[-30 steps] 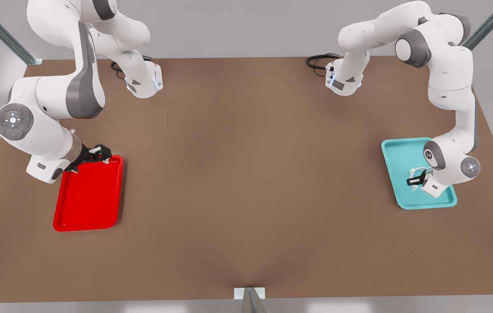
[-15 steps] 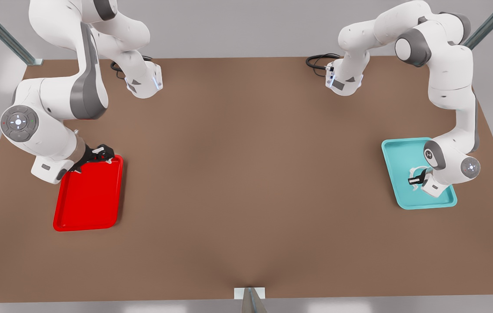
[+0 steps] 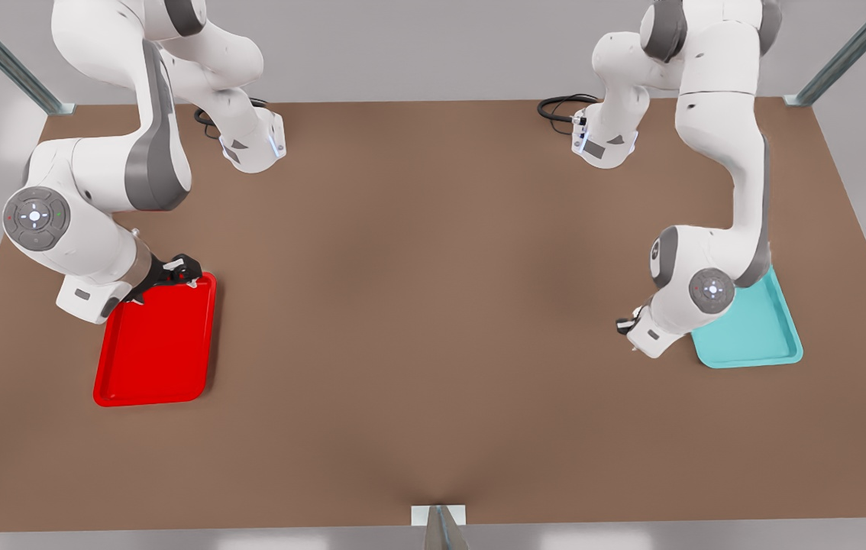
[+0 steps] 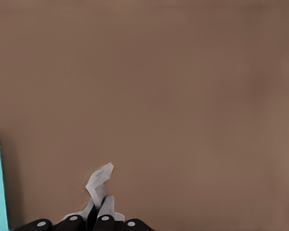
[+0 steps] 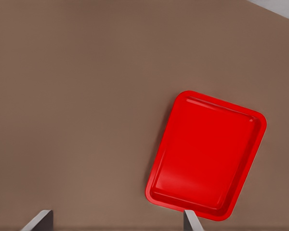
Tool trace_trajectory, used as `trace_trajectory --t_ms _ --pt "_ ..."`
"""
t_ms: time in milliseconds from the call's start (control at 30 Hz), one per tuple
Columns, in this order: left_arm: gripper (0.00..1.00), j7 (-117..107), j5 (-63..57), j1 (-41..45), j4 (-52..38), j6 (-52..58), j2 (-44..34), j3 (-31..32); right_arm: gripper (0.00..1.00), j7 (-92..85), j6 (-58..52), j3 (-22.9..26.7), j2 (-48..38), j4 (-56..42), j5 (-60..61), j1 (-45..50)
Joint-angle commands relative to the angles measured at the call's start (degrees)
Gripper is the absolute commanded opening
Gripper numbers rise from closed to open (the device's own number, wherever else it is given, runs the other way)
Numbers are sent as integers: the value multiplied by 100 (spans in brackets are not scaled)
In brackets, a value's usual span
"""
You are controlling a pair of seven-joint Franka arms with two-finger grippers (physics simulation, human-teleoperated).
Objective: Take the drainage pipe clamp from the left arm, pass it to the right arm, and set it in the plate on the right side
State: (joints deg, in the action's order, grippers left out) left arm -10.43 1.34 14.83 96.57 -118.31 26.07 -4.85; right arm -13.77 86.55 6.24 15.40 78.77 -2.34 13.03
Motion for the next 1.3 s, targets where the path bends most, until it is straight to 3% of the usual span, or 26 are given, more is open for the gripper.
trace_trajectory --t_ms 0,67,233,400,533,833,1267 --pt "21 -5644 7 90 -814 968 424 379 100 -12 19 0 85 -2 15 208" --pt "21 -6243 -55 345 -1141 959 688 749 100 313 72 0 252 -2 23 595" --pt "21 -9336 -63 1277 -2300 889 1453 758 100 1447 230 0 437 -11 366 1368" --pt "21 -11155 -19 1593 -2503 862 1497 890 100 2282 415 0 481 -2 524 1860" --pt "21 -11376 218 1585 -2582 230 1515 1109 100 2397 705 -9 569 147 744 1984" --pt "21 -11666 227 1593 -3268 54 2051 1531 100 2932 1478 -9 1000 165 1386 2423" --pt "21 -11983 227 1822 -3602 -69 2297 1663 100 3785 3394 -9 745 1562 1491 3091"
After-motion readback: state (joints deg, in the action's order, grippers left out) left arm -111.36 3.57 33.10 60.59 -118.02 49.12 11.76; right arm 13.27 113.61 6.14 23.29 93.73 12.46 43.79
